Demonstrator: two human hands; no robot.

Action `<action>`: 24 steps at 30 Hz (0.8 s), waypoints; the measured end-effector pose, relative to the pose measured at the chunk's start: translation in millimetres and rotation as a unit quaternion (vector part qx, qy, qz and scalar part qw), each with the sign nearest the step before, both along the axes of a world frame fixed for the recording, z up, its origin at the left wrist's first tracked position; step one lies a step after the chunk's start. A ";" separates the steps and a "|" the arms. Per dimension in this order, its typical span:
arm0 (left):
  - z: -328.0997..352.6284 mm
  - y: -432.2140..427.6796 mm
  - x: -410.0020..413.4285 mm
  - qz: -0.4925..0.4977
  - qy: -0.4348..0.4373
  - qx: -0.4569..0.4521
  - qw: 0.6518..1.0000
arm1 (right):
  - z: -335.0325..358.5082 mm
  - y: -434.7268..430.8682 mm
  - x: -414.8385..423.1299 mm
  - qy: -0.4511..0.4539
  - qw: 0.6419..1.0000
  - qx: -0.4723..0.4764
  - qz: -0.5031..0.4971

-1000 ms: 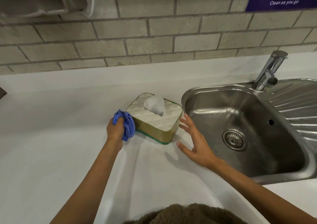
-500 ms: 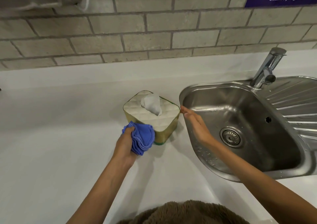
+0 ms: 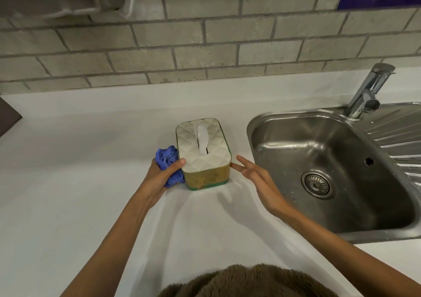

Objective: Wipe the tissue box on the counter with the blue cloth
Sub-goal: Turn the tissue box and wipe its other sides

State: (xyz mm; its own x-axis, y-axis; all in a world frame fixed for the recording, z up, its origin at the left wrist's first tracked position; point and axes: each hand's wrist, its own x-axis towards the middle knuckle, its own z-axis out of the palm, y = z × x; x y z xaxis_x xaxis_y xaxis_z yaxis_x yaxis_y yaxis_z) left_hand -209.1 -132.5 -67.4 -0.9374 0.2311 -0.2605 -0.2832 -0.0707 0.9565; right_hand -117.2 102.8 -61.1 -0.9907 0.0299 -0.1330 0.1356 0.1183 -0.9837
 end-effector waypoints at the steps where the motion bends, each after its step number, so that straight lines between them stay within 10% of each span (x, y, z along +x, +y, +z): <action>1: -0.6 -1.7 -0.6 0.005 0.001 -0.009 1.000 | 1.0 -1.3 2.2 0.001 1.000 -0.003 0.002; 10: 14.3 -18.6 -4.8 0.164 -0.014 -0.020 0.986 | 12.4 -21.6 10.1 -0.013 0.996 0.016 0.083; 16: 21.3 -19.0 45.2 0.244 -0.006 -0.020 0.970 | 32.5 16.8 -58.4 0.052 0.993 0.068 -0.083; 24: 18.3 41.5 100.5 0.271 -0.078 0.037 0.959 | 19.1 9.1 -147.1 -0.110 0.992 0.060 0.025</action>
